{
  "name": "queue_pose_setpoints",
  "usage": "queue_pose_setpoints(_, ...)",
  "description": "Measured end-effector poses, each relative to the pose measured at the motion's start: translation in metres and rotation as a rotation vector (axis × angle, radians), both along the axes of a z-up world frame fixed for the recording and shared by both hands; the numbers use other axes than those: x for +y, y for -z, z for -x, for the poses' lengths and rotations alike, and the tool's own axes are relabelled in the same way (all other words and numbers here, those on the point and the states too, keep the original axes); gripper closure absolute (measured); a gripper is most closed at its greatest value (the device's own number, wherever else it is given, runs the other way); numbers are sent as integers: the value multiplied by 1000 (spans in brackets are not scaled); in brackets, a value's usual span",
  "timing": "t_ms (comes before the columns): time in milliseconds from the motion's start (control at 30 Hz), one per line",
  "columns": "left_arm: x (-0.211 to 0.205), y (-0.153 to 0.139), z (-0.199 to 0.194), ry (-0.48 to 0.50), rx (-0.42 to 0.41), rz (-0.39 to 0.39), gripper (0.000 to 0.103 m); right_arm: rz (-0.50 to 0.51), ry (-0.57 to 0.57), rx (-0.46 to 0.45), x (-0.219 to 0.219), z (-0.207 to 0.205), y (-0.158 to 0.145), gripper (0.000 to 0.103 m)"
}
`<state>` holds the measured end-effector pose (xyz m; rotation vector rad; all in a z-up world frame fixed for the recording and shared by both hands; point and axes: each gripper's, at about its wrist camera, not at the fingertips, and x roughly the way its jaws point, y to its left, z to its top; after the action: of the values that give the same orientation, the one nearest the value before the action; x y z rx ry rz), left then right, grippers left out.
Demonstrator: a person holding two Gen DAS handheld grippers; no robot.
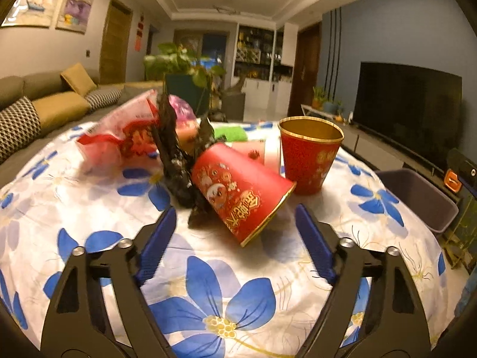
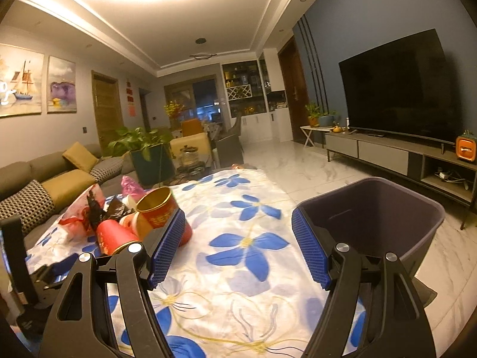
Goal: Collect trash
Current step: 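Move both open tools back to the table toward the red cups, then grasp the tipped red paper cup with the left tool while the right tool grasps a small red cup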
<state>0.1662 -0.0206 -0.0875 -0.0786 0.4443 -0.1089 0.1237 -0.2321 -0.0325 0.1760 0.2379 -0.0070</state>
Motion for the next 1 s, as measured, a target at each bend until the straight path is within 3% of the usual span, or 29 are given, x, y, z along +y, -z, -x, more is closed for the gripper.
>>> queue_pose_setpoints(67,-1,3,-7,22,34,1,38,-1,-11,2,4,-3,-1,30)
queue_pose_setpoints(333,4,12,-24,35,132,42,92,19,-53,16,19,-11,2,30)
queue_pose_setpoints(433,14,14,-24,33,139,92,100,30,-70,26,28,-17,4,30)
queue_pose_setpoints(767,48,-3,0,34,73,176,101,46,-123,51,57,-35,9,30)
queue_pose_setpoints(1000,75,-19,14,-2,23,184,101,64,-139,37,75,-55,6,30)
